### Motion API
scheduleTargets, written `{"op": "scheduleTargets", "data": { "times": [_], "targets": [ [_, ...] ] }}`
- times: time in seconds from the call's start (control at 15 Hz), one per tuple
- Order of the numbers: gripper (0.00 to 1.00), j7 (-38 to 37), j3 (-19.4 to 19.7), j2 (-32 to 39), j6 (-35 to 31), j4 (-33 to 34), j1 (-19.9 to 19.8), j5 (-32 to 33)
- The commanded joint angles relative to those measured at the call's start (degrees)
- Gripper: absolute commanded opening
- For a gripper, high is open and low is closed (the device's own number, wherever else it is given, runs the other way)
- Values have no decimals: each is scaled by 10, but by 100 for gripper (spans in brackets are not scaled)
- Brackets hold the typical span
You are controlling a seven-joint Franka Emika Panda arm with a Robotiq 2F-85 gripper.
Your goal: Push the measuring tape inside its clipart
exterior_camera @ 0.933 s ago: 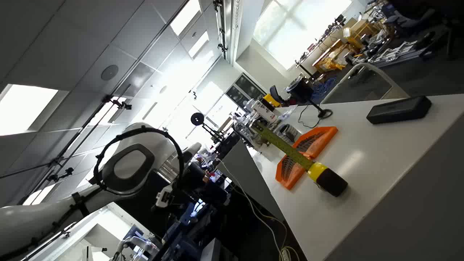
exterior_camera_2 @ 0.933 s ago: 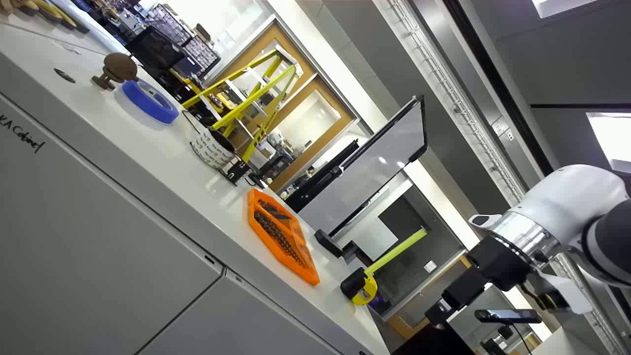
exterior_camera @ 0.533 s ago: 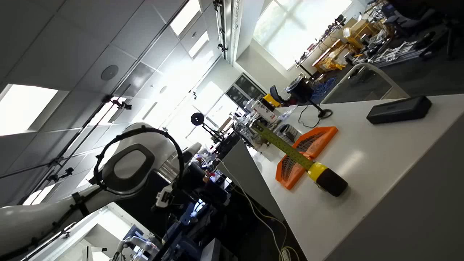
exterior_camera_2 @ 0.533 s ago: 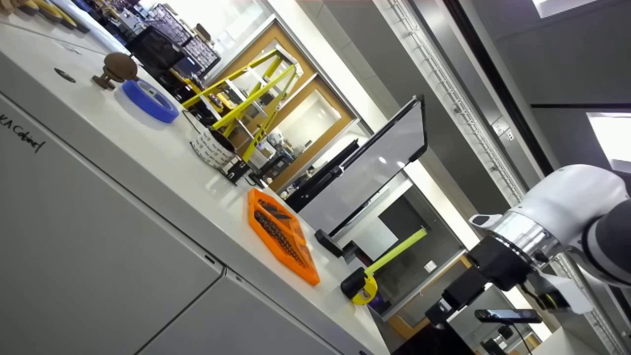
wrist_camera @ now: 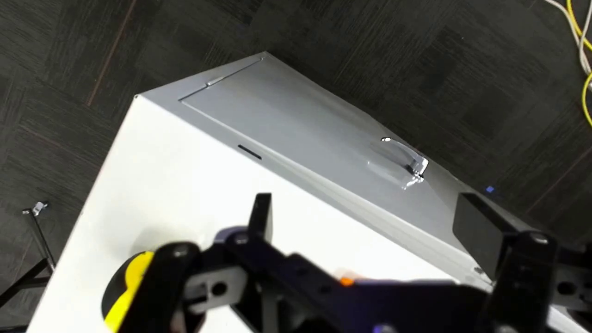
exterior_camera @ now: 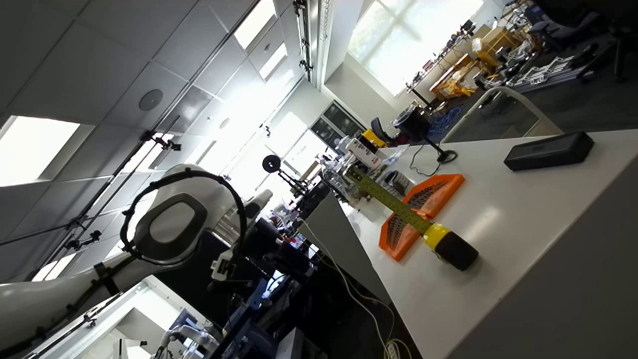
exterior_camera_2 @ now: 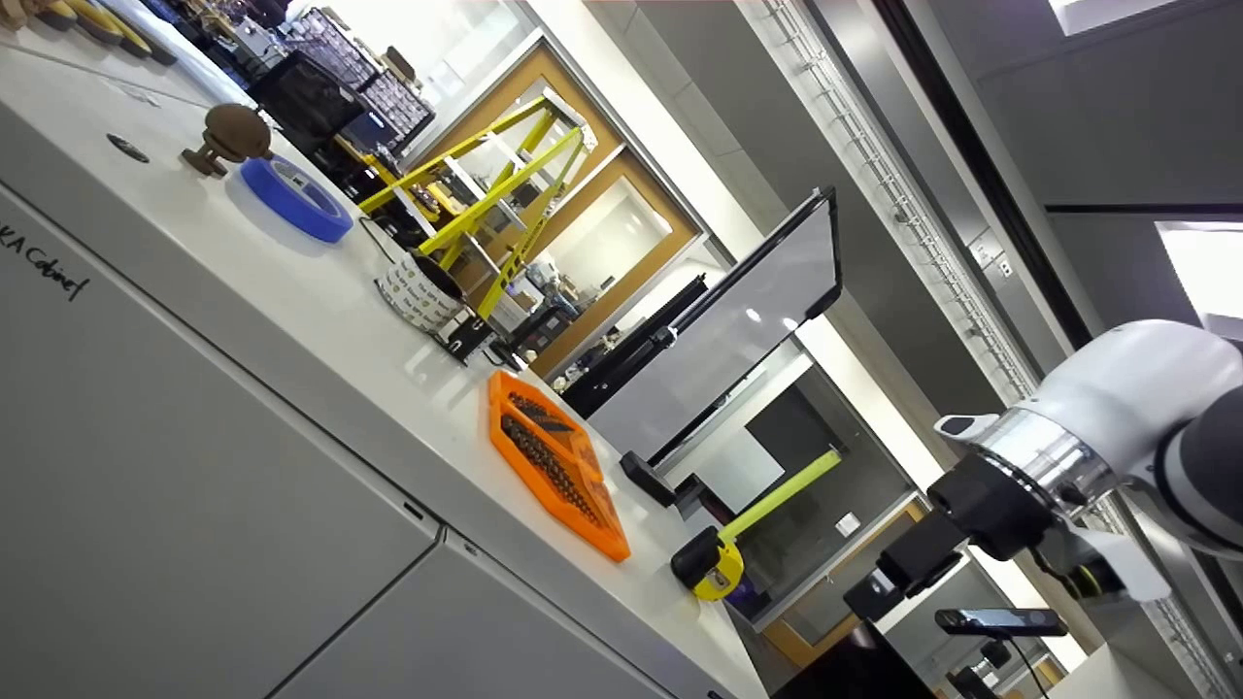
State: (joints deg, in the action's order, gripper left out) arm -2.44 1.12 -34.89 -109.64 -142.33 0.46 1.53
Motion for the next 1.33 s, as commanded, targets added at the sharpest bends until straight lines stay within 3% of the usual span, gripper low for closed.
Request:
{"op": "scheduleTargets", "data": {
  "times": [0.0,0.2,0.53,0.8,0.87,1.0,1.27],
  "targets": [
    [100,-6,6,-28,6,39,-25,5],
    [100,-6,18,-35,9,90,-49,15],
    [100,43,77,0,-7,167,-68,12],
    [100,168,136,24,-36,198,-51,5],
    [100,124,114,2,-23,175,-66,4],
    [100,157,128,14,-29,184,-65,4],
    [100,152,125,35,-48,196,-63,6]
  ]
}}
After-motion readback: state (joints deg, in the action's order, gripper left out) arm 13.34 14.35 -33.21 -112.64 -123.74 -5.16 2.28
